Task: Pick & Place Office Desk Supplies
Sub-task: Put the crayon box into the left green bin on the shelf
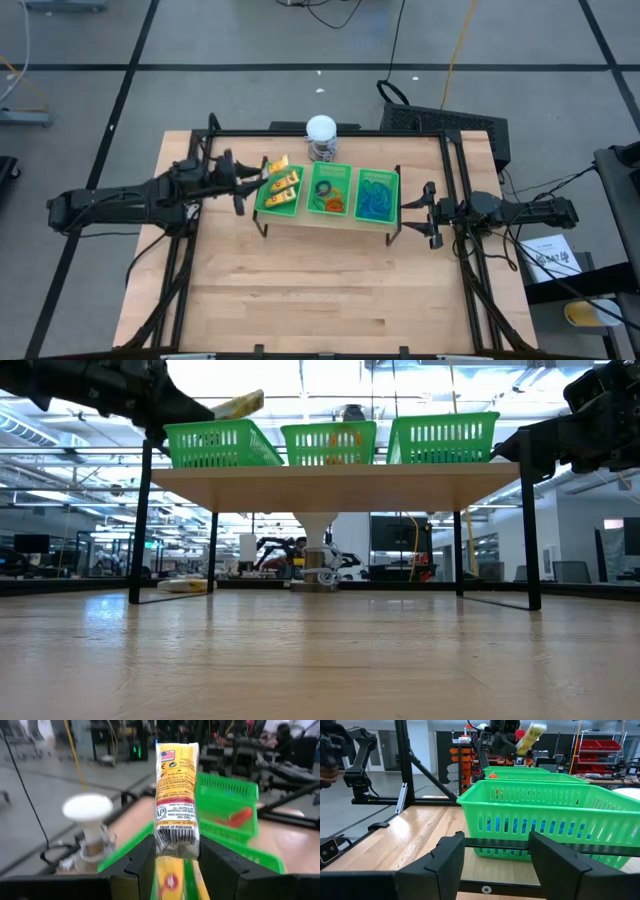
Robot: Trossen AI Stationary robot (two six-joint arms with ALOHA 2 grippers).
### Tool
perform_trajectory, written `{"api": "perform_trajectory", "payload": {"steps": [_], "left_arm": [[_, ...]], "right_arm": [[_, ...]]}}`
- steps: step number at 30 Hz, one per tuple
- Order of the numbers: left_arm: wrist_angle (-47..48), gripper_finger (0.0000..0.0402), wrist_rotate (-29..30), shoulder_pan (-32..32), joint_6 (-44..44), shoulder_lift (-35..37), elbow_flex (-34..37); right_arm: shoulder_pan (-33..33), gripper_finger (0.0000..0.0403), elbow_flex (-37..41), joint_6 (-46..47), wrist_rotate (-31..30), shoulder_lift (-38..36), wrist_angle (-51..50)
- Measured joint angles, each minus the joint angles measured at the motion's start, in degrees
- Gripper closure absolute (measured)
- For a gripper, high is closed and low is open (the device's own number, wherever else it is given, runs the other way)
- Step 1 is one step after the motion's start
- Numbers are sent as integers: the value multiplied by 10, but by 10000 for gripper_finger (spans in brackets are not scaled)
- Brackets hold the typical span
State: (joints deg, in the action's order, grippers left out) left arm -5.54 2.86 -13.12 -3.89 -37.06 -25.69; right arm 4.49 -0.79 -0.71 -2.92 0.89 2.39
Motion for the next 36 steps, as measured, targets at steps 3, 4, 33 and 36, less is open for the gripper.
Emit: {"api": "perform_trajectory", "payload": {"steps": [3,4,33,36], "left_arm": [[33,259,-3,5,-16,0,0],[42,259,-4,7,-21,0,0],[70,259,-32,17,-54,-31,0],[40,259,-32,17,-59,-59,0]], "right_arm": [[0,190,0,0,0,0,0],[0,190,0,0,0,0,0],[0,190,0,0,0,0,0],[0,190,0,0,0,0,0]]}}
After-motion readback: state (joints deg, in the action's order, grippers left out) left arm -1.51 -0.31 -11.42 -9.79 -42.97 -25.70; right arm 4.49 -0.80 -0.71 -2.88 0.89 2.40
